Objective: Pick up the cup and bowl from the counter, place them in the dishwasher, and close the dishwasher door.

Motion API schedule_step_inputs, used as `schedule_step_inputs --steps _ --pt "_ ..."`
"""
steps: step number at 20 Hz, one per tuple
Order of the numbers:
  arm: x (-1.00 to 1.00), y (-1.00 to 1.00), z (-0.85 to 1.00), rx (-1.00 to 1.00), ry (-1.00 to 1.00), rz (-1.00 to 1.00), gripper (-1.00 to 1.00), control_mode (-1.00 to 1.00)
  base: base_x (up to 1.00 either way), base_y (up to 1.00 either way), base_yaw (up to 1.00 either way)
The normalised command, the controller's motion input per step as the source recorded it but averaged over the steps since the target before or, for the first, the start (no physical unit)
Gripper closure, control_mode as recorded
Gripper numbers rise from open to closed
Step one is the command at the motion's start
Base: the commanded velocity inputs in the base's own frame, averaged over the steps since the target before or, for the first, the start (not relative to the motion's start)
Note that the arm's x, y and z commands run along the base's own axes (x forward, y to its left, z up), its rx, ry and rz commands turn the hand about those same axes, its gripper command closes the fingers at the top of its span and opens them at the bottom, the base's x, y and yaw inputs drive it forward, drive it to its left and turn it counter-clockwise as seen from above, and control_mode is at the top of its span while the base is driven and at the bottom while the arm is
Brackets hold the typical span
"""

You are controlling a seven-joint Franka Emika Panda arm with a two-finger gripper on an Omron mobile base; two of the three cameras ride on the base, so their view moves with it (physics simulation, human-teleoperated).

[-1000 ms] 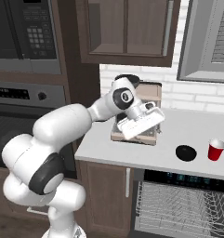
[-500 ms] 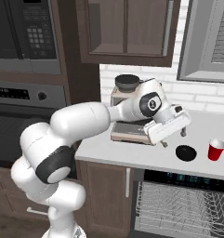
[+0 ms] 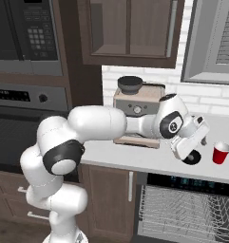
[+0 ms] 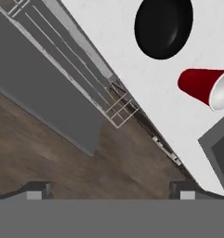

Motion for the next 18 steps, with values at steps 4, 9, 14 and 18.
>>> schedule_step_inputs --steps 4,9,14,18 --pt "0.45 -0.05 -0.41 0.0 -0.02 0.25 -1.0 -1.0 0.0 0.0 0.0" --pt "0.46 0.01 -0.32 0.06 -0.06 0.17 -1.0 -1.0 0.0 0.0 0.0" --pt "0.15 0.01 -0.35 0.08 0.0 0.0 -1.0 -1.0 0.0 0.0 0.0" --pt "0.47 0.0 -0.26 0.09 0.0 -0.07 -1.0 -1.0 0.0 0.0 0.0"
